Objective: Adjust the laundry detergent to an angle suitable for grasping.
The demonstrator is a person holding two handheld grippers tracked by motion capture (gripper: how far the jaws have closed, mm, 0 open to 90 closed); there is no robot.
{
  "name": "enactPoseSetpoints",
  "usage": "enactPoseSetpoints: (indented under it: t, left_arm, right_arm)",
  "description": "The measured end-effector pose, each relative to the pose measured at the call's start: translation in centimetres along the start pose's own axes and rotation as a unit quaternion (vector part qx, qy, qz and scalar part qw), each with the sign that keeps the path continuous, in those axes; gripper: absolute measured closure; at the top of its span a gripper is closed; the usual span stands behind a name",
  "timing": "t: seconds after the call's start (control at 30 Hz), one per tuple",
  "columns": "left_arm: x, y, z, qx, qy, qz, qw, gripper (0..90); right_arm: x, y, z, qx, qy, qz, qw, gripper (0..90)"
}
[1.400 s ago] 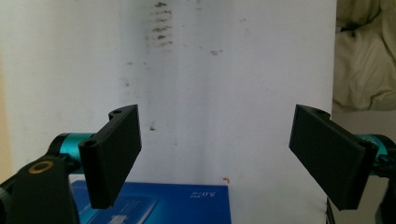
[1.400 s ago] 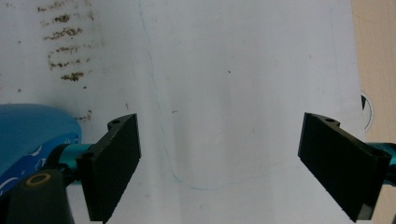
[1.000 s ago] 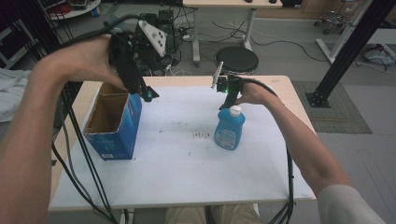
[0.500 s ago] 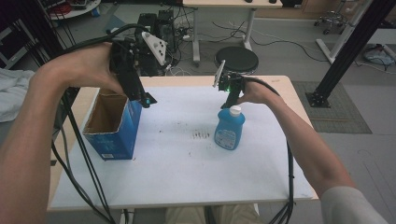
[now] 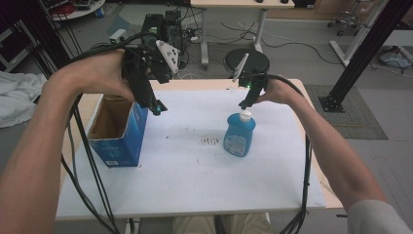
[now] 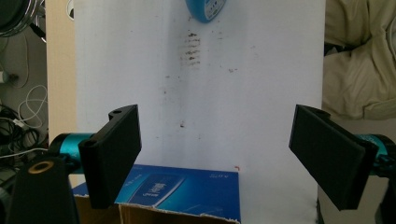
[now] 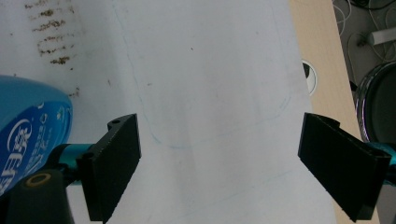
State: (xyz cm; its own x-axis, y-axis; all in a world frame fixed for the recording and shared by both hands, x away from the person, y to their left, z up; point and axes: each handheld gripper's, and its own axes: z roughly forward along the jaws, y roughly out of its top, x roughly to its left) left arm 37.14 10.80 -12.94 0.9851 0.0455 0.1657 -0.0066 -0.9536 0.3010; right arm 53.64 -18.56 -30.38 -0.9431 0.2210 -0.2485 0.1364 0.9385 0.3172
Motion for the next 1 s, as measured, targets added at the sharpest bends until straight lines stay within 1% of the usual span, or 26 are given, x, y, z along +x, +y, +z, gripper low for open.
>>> enactPoseSetpoints:
  t: [0.03, 0.07, 0.1, 0.2, 0.27, 0.53, 0.6, 0.67, 0.97, 1.0]
  left_arm:
    - [0.01, -0.02, 0.06, -0.001, 0.000, -0.001, 1.0000, 16.9]
    - [0.05, -0.04, 0.12, 0.001, 0.000, 0.000, 1.0000, 16.9]
    - [0.06, -0.06, 0.16, 0.002, 0.000, -0.001, 1.0000, 16.9]
    - [0.06, -0.07, 0.21, 0.002, -0.001, 0.000, 1.0000, 17.0]
    - [0.05, -0.04, 0.19, 0.002, -0.001, 0.002, 1.0000, 17.0]
    - [0.02, -0.23, 0.35, 0.004, -0.001, -0.001, 1.0000, 17.0]
    - [0.04, -0.29, 0.35, 0.005, 0.000, -0.002, 1.0000, 16.9]
    - [0.02, -0.33, 0.34, 0.005, -0.001, -0.002, 1.0000, 17.0]
    - [-0.02, -0.32, 0.45, 0.004, -0.001, -0.002, 1.0000, 16.9]
    - [-0.14, -0.29, 0.50, 0.007, -0.001, -0.003, 1.0000, 16.9]
  right_arm:
    - [-0.15, -0.45, -0.35, -0.001, -0.001, 0.005, 1.0000, 12.3]
    - [-0.15, -0.45, -0.35, -0.001, -0.001, 0.005, 1.0000, 12.3]
    - [-0.27, -0.80, -0.60, 0.001, -0.001, 0.009, 1.0000, 12.3]
    - [-0.29, -1.12, -0.80, 0.003, -0.002, 0.011, 0.9999, 12.3]
    - [-0.31, -1.16, -0.83, 0.003, -0.002, 0.010, 0.9999, 12.3]
    - [-0.21, -0.99, -0.65, 0.006, -0.001, 0.007, 1.0000, 12.3]
    - [-0.29, -0.91, -0.50, 0.003, -0.001, -0.001, 1.0000, 12.3]
    - [-0.14, -0.83, -0.48, 0.007, 0.002, 0.006, 1.0000, 12.3]
    - [-0.35, -1.33, -0.66, 0.010, 0.002, 0.005, 0.9999, 12.3]
    - [-0.34, -1.39, -0.83, 0.009, 0.001, 0.011, 0.9999, 12.3]
